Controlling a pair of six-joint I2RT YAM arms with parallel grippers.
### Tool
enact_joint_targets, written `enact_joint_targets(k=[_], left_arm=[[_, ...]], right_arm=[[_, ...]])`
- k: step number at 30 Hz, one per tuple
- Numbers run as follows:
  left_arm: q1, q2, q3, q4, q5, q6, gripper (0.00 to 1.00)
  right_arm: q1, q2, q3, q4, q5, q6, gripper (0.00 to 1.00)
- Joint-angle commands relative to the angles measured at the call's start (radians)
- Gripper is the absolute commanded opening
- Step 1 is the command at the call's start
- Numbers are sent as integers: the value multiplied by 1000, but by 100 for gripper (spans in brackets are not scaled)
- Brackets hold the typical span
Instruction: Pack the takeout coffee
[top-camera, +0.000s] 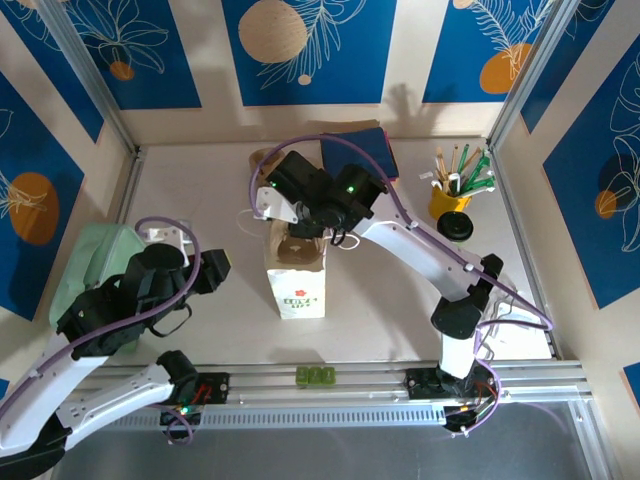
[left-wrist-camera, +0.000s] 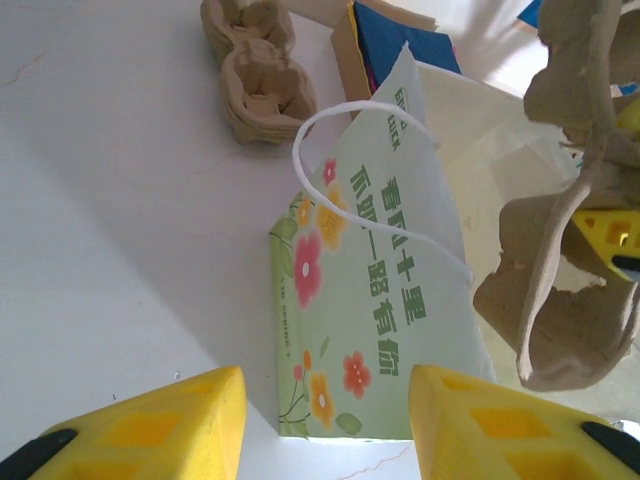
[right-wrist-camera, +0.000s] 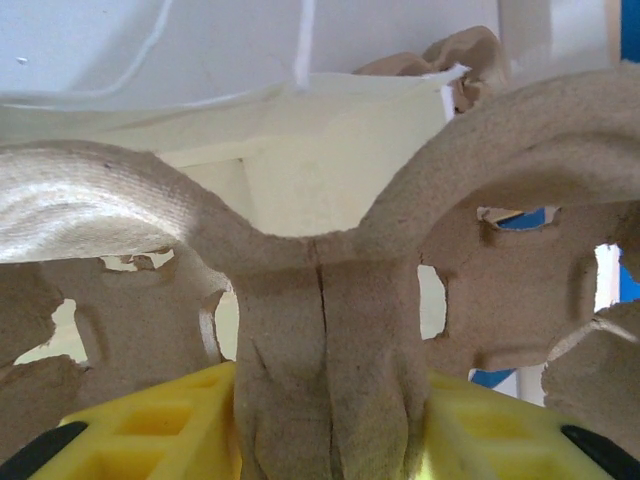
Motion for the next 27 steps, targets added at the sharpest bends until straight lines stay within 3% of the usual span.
enact_joint_targets(k=[1,27], left_arm=[[-2,-10,-12,-13,-28,10,47],[3,58,-26,35,36,41,48]], right_arm=[[12,8,4,-37,-66,14,43],[-7,38,-10,-222,-302,159,43]])
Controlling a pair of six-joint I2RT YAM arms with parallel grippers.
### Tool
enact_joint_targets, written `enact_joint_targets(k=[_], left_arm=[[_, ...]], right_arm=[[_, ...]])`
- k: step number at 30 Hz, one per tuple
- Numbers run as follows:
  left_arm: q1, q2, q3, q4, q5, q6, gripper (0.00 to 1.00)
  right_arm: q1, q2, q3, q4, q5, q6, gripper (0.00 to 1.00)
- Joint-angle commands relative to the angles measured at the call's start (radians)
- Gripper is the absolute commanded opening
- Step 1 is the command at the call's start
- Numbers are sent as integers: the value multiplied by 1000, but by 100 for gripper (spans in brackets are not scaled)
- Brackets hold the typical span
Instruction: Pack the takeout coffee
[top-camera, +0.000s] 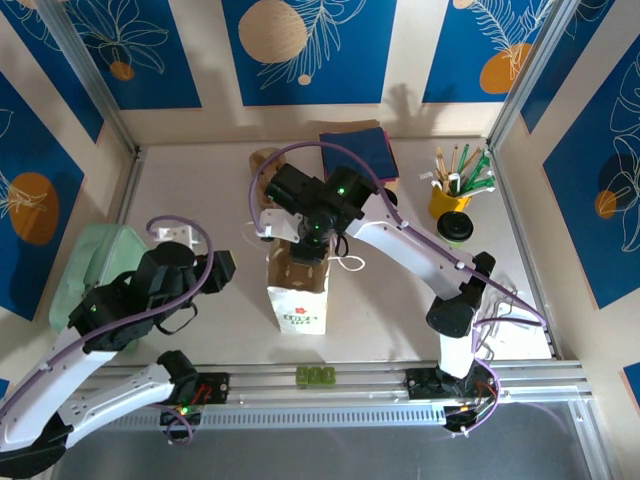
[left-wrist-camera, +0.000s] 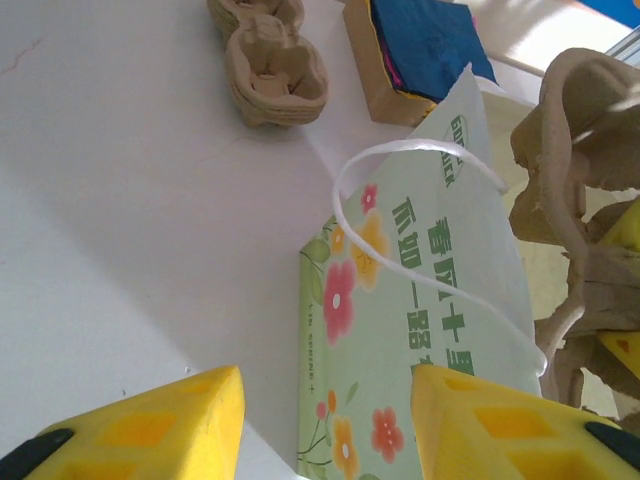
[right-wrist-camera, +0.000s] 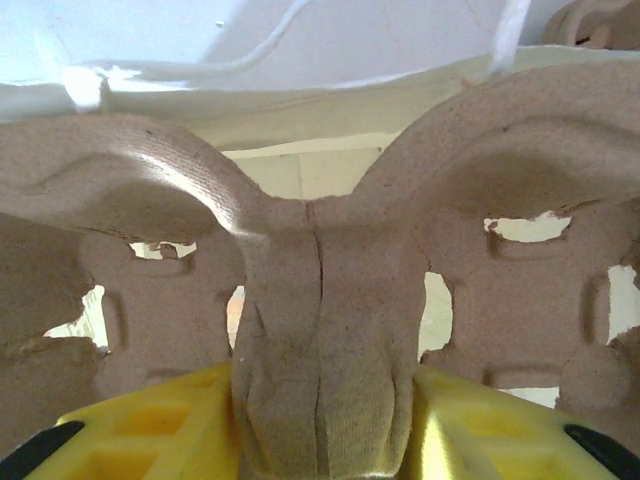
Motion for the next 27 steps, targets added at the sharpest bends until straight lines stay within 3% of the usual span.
enact_joint_targets(k=[1,16,27], left_arm=[[5,15,4,22,27,22,48],[18,32,-9,54,61,34,48],[24,75,-59,243,330,180,52]], right_arm=[[-7,10,-18,-30,-69,23,43],[-46,0,-153,40,-170,37,43],[-64,-48,-240,120,-229,32,43]])
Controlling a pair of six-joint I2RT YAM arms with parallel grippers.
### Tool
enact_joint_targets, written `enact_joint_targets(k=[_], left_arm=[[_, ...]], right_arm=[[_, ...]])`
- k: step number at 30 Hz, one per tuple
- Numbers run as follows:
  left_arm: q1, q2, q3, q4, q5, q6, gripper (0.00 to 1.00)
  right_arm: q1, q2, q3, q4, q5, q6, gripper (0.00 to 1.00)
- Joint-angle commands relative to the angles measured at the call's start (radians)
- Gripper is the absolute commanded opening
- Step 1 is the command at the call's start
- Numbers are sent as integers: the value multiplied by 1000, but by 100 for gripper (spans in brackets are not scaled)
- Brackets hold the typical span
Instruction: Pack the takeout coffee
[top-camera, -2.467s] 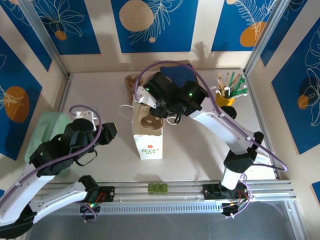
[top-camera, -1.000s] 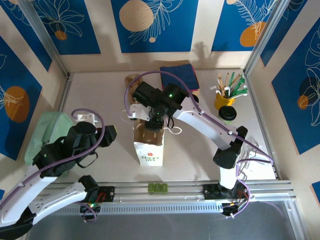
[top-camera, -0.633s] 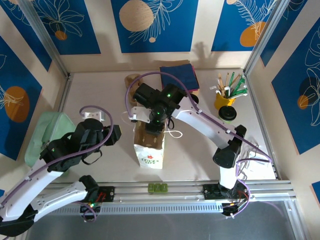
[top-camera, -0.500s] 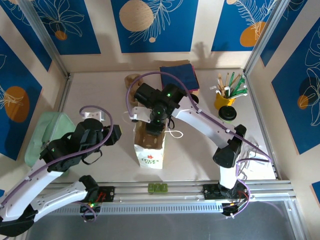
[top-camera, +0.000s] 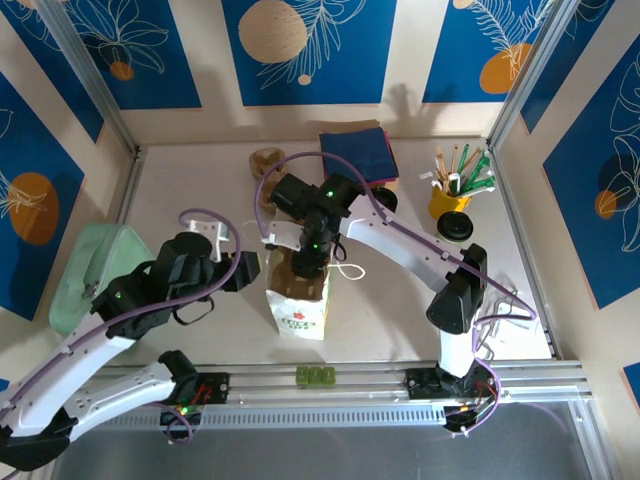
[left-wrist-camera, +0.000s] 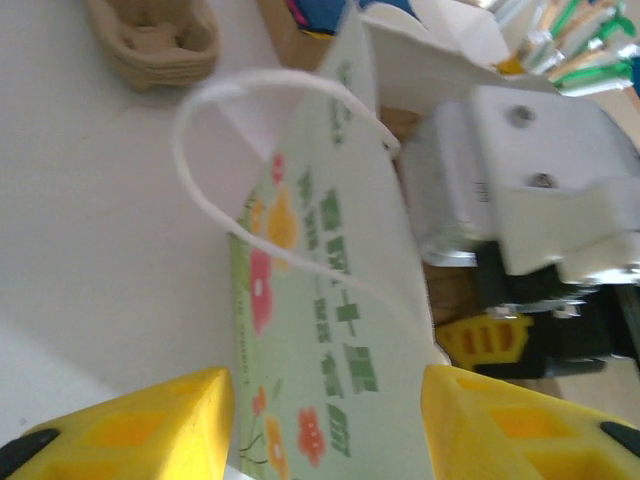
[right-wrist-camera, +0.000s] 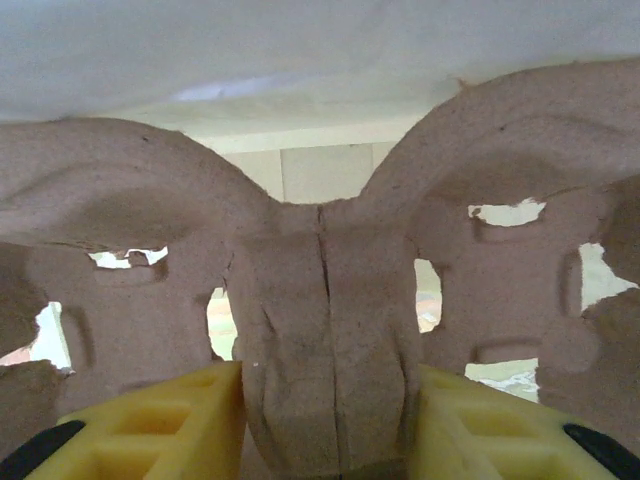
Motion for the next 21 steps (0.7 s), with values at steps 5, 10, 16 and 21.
enact_joint_targets(k=[5,10,16,21], left_arm=[[7,21,-53,148,178,92,53],[9,25,-62,160,181,97,52],[7,32,-64,148,133,95,40],[8,44,-63,137,91,89,29]], right_arm=[[-12,-73,-58,57,-78,3,43],[-25,-83,-81,75,-82,9,43],[-33,-101,-103,97,-94,12,43],[-39,-104,-127,113,-99,16,43]])
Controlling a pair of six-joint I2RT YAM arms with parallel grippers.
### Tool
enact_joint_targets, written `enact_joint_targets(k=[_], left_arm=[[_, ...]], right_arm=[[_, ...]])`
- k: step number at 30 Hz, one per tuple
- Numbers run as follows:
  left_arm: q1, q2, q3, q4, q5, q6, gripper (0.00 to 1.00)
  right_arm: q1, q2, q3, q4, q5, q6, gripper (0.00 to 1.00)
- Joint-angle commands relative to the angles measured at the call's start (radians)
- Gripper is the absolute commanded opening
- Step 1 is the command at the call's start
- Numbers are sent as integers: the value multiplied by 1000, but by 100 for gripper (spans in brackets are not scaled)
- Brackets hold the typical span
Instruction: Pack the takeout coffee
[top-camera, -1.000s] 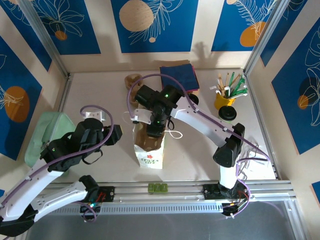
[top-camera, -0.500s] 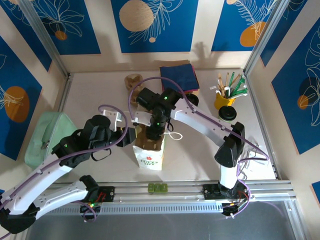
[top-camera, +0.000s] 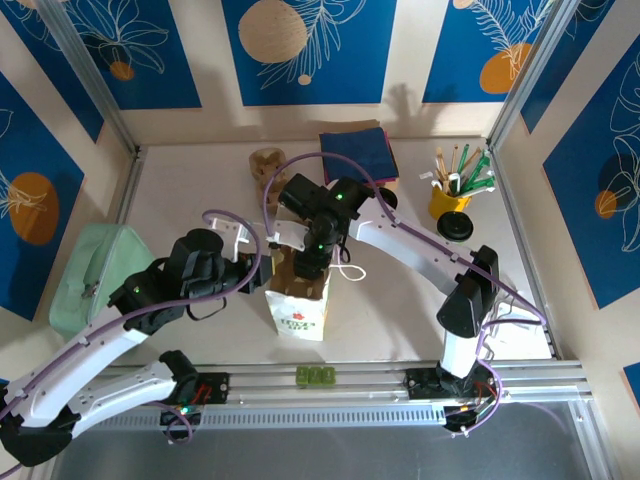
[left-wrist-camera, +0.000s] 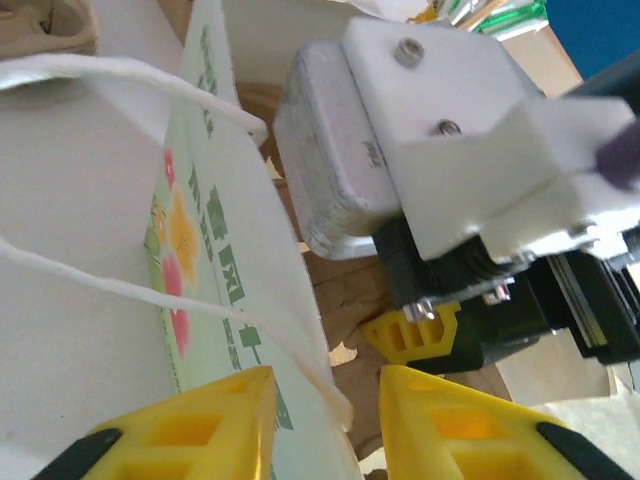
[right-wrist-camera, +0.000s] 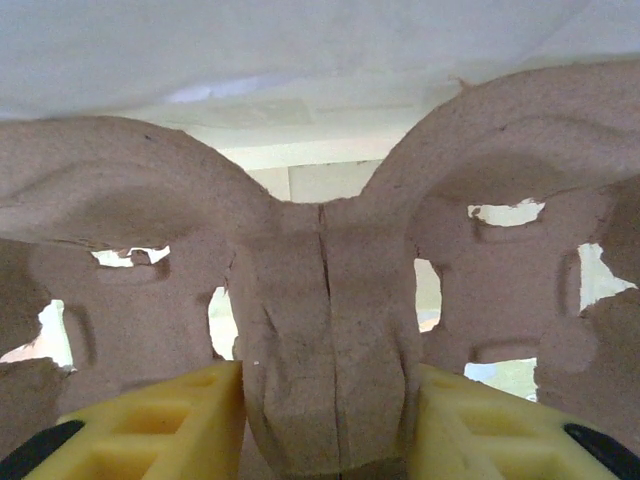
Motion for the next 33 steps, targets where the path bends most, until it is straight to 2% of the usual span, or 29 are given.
enact_joint_targets(k=[1,13,26,33], left_arm=[[7,11,-5,1,-42,8,27],[6,29,19,-2,-65,16,10],[7,18,5,41,-64,11,3],[6,9,7,33,-108,-1,0]], right_arm=[[-7,-35,-16,12,-37,17,43],[-16,8,-24,9,-40,20,43],[-24,45,-42,-1,-50,32,43],[-10,-3,-112,30,-45,34,43]])
